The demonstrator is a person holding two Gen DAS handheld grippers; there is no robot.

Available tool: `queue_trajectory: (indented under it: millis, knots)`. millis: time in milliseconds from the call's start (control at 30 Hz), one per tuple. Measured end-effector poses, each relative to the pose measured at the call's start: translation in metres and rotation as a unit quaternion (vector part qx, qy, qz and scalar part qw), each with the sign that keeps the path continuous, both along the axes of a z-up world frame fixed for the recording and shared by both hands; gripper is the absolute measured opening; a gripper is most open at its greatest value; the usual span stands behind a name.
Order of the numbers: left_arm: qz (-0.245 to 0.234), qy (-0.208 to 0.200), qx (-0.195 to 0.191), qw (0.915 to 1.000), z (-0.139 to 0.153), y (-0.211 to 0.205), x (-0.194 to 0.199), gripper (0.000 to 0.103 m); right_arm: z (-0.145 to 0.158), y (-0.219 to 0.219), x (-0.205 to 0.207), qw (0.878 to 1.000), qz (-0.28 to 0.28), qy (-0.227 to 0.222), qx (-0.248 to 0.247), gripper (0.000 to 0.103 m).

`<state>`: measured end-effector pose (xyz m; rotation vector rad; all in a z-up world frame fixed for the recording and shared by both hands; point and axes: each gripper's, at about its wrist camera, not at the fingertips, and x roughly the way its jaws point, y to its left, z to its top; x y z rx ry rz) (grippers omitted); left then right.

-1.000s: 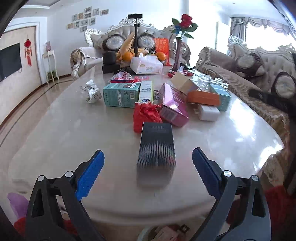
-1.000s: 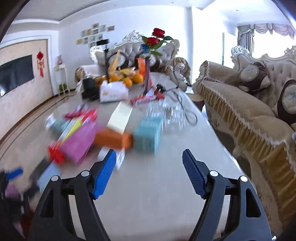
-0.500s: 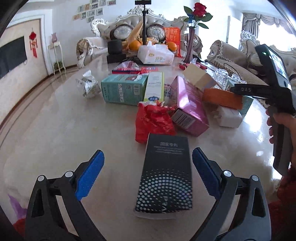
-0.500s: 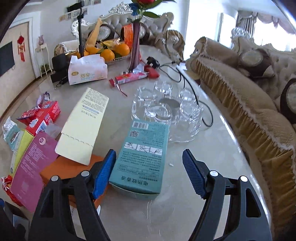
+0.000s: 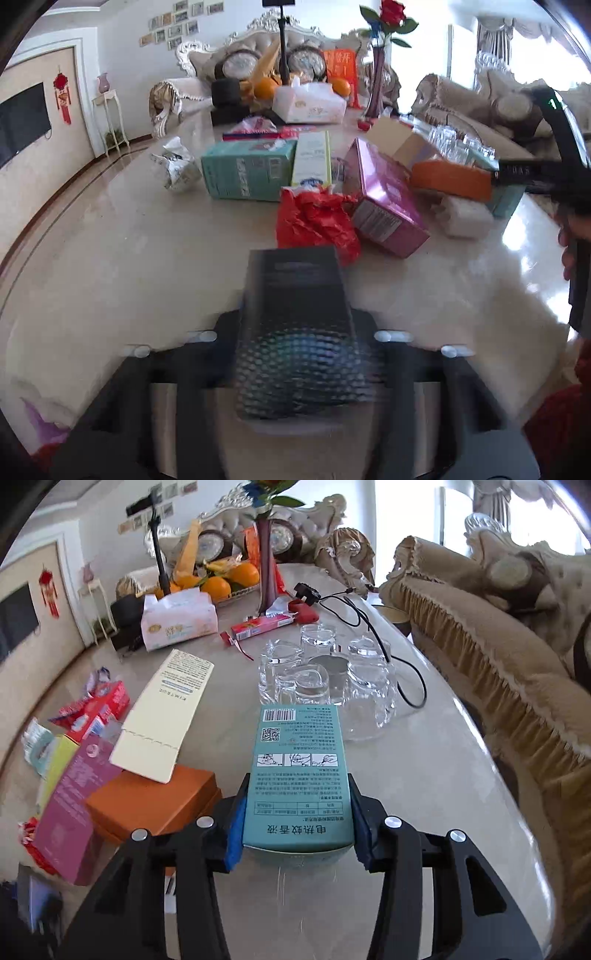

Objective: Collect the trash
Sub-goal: 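Grasp the black dotted box with the left gripper while the right grasps the teal box, then carry both boxes to the wastebasket and open both grippers over it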

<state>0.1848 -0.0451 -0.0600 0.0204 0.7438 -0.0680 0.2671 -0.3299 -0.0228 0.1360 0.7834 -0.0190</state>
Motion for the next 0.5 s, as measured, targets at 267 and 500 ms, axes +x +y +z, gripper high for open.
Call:
queue_trajectory:
  millis: [267, 500]
  knots:
    - [0.006, -0.001, -0.044, 0.9990, 0.012, 0.040, -0.015, 0.041, 0.029, -0.024, -0.057, 0.995, 0.001, -0.058, 0.077, 0.045]
    - [-0.038, -0.016, -0.066, 0.9969, 0.041, 0.074, -0.085, 0.041, 0.051, -0.007, -0.176, 0.987, 0.087, -0.091, 0.102, 0.045]
